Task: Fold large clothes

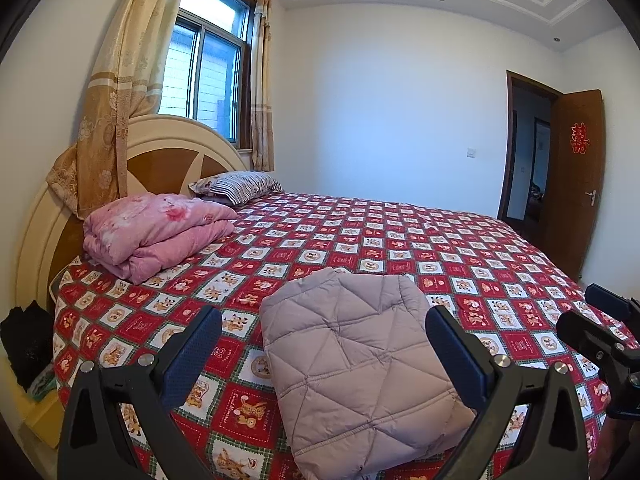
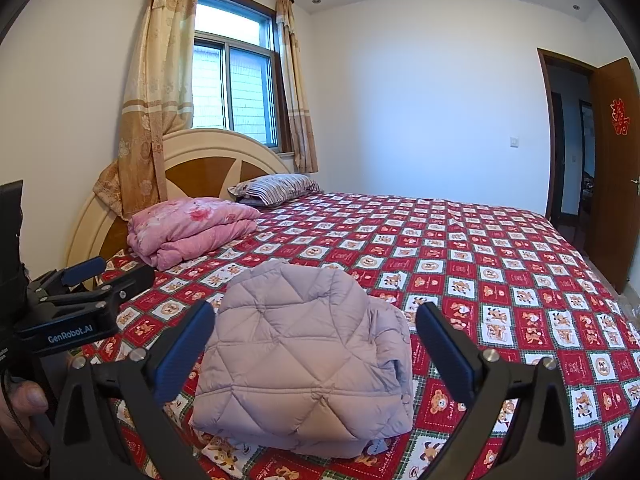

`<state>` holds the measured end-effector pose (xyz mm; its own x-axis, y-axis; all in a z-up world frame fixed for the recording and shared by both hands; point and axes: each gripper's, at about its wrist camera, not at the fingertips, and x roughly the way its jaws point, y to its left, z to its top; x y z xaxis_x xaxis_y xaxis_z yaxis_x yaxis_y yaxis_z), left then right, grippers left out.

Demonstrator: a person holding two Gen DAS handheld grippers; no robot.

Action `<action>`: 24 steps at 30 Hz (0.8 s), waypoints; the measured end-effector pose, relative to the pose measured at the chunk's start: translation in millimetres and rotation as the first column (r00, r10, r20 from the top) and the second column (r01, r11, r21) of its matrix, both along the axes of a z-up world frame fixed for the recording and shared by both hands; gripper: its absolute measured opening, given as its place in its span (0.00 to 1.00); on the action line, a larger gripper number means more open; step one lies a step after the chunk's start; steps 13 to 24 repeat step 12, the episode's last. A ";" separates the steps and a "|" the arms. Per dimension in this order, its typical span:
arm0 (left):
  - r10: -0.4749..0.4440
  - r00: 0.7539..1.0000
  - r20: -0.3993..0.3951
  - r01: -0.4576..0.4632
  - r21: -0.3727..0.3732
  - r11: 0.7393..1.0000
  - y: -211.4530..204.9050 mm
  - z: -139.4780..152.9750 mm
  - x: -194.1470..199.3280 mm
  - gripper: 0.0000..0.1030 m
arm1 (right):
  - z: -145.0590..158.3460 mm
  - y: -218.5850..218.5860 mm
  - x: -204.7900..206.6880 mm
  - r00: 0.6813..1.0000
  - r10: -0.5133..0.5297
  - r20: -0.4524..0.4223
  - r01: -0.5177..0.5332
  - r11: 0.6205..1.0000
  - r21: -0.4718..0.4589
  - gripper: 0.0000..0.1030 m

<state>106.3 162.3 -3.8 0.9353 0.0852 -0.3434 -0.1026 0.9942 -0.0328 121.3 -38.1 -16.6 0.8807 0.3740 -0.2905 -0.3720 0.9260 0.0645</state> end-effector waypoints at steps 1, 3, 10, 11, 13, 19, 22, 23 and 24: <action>0.002 1.000 -0.002 -0.002 0.001 1.000 -0.3 -0.5 0.9 0.99 | -0.5 0.2 -0.3 1.000 0.000 0.001 0.000 1.000 0.000 1.00; 0.007 1.000 -0.012 -0.007 -0.002 1.000 -0.1 -2.2 2.9 0.99 | -0.1 0.0 0.1 1.000 -0.002 -0.001 0.002 1.000 0.000 1.00; 0.000 1.000 0.011 0.000 0.038 0.999 -5.9 -6.1 0.9 0.99 | -2.5 -3.2 0.1 1.000 0.001 -0.007 -0.001 1.000 0.002 1.00; 0.000 1.000 0.012 -0.001 0.043 0.999 -7.0 -6.0 0.7 0.99 | -2.7 -3.7 0.4 1.000 0.001 -0.009 -0.001 1.000 0.002 1.00; -0.005 1.000 0.011 0.005 0.045 0.999 -7.9 -5.8 1.5 0.99 | -3.8 -3.9 0.0 1.000 0.003 -0.011 -0.003 1.000 0.002 1.00; -0.005 1.000 0.011 0.005 0.045 0.999 -7.9 -5.8 1.5 0.99 | -3.8 -3.9 0.0 1.000 0.003 -0.011 -0.003 1.000 0.002 1.00; -0.005 1.000 0.011 0.005 0.045 0.999 -7.9 -5.8 1.5 0.99 | -3.8 -3.9 0.0 1.000 0.003 -0.011 -0.003 1.000 0.002 1.00; -0.005 1.000 0.011 0.005 0.045 0.999 -7.9 -5.8 1.5 0.99 | -3.8 -3.9 0.0 1.000 0.003 -0.011 -0.003 1.000 0.002 1.00; -0.005 1.000 0.011 0.005 0.045 0.999 -7.9 -5.8 1.5 0.99 | -3.8 -3.9 0.0 1.000 0.003 -0.011 -0.003 1.000 0.002 1.00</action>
